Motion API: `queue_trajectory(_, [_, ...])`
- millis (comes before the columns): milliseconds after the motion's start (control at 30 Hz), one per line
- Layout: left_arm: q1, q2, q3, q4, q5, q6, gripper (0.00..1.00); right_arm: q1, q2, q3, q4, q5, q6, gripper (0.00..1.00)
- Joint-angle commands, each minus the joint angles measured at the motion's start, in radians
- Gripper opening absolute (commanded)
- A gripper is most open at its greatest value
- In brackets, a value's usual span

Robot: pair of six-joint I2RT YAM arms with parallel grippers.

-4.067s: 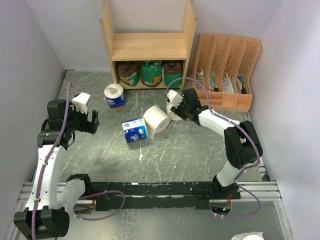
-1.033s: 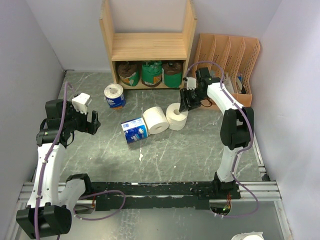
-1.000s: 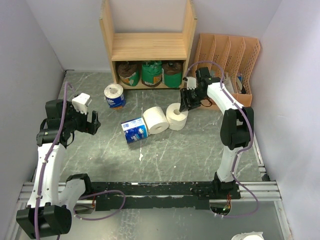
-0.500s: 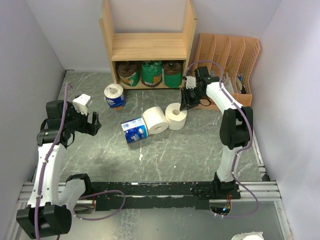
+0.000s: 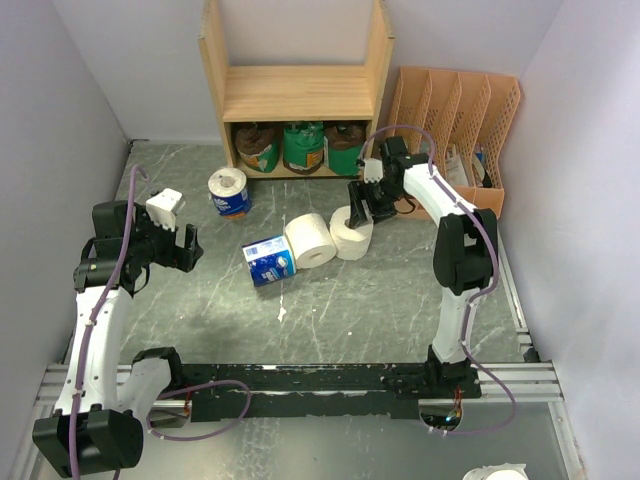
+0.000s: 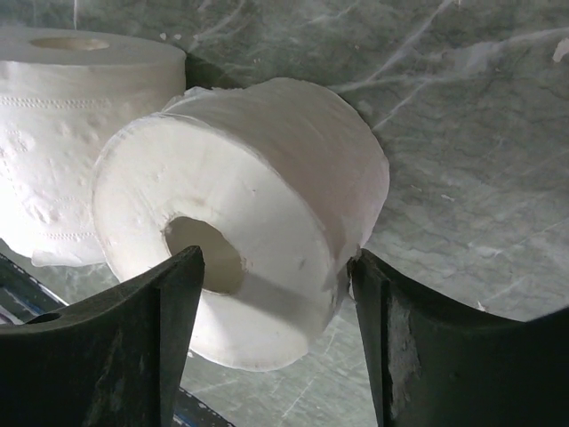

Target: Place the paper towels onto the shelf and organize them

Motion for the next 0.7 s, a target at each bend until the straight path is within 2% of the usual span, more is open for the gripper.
queue_trajectory(0, [0.009,-0.001,-0.004,-0.002,0.035,0.013,1.00,0.003,0.007,0.032,-0.009,0.008,0.006,0.62])
queue_trajectory(233, [0.010,0.001,-0.005,-0.004,0.040,0.017,1.00,0.004,0.007,0.045,0.009,0.055,0.017,0.32])
queue_trajectory(300, [0.009,0.002,-0.005,-0.004,0.040,0.016,1.00,0.003,0.007,0.048,0.009,0.070,0.021,0.14])
queue_trajectory(333, [0.009,0.003,-0.005,-0.003,0.041,0.017,1.00,0.003,0.007,0.049,0.006,0.076,0.028,0.00])
queue_trajectory(467, [0.009,0.004,-0.007,-0.004,0.041,0.017,1.00,0.001,-0.024,0.029,0.004,0.115,0.115,0.00])
queue_trajectory(667, [0.009,0.015,-0.009,-0.002,0.039,0.015,0.99,-0.004,-0.184,-0.117,0.047,0.013,0.396,0.00])
